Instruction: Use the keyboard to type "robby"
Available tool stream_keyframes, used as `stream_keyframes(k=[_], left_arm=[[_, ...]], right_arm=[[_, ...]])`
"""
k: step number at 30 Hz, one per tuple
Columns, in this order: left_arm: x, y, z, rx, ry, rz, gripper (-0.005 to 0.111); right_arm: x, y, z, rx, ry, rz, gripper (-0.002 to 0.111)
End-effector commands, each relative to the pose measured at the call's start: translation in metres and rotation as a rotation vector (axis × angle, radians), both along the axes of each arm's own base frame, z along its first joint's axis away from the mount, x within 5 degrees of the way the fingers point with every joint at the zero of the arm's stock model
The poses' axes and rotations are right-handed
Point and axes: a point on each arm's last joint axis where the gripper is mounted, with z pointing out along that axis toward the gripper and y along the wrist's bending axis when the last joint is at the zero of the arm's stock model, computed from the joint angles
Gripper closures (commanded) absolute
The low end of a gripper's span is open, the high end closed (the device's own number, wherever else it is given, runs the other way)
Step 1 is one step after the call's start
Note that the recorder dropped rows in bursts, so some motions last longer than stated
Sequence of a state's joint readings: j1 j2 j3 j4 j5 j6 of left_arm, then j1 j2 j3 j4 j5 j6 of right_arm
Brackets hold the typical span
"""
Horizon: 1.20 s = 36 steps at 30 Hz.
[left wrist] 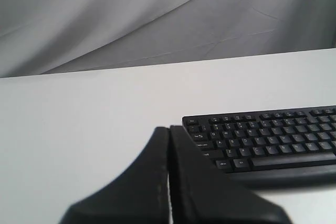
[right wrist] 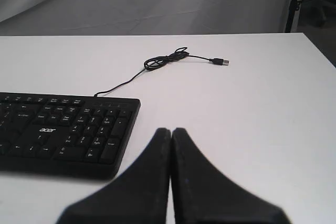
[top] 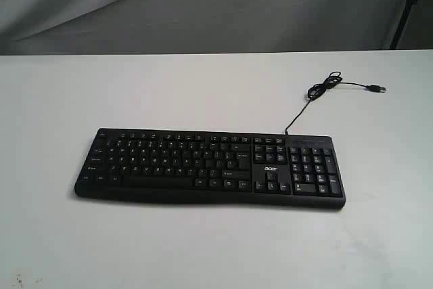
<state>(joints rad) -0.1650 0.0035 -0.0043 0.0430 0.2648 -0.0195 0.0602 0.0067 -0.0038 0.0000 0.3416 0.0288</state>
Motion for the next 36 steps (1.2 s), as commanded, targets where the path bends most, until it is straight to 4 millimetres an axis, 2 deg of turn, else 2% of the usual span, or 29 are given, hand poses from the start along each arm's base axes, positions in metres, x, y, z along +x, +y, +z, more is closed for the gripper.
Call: stream_keyframes(k=[1,17,19,23,27,32,36], left_arm=[[0.000,0.000,-0.001,0.001,-0.005,-0.006,0.107],[0.000,0.000,-0.001,0.001,-0.005,-0.006,0.107],[0.000,0.000,-0.001,0.001,-0.005,-0.006,0.107],[0.000,0.000,-0.001,0.001,-0.005,-0.006,0.107],[0.000,0.000,-0.001,0.001,-0.005,-0.006,0.107],[0.000,0.000,-0.001,0.001,-0.005,-0.006,0.107],[0.000,0.000,-0.001,0.001,-0.005,-0.006,0.107]], right_arm=[[0.000,0.000,-0.001,0.006,-0.004,-0.004,0.108],[0.000,0.000,0.000,-0.008,-0.018,-0.003,0.108],[0.001,0.000,0.005,-0.004,-0.072,-0.003,0.108],[0.003,0.000,0.026,0.011,-0.305,-0.002,0.108],[0.002,0.000,0.029,0.013,-0.336,-0.002,0.108],[-0.004,0.000,0.055,0.034,-0.630,0.000,0.108],[-0.010,-0.001,0.068,0.136,-0.785,0.004,0.108]])
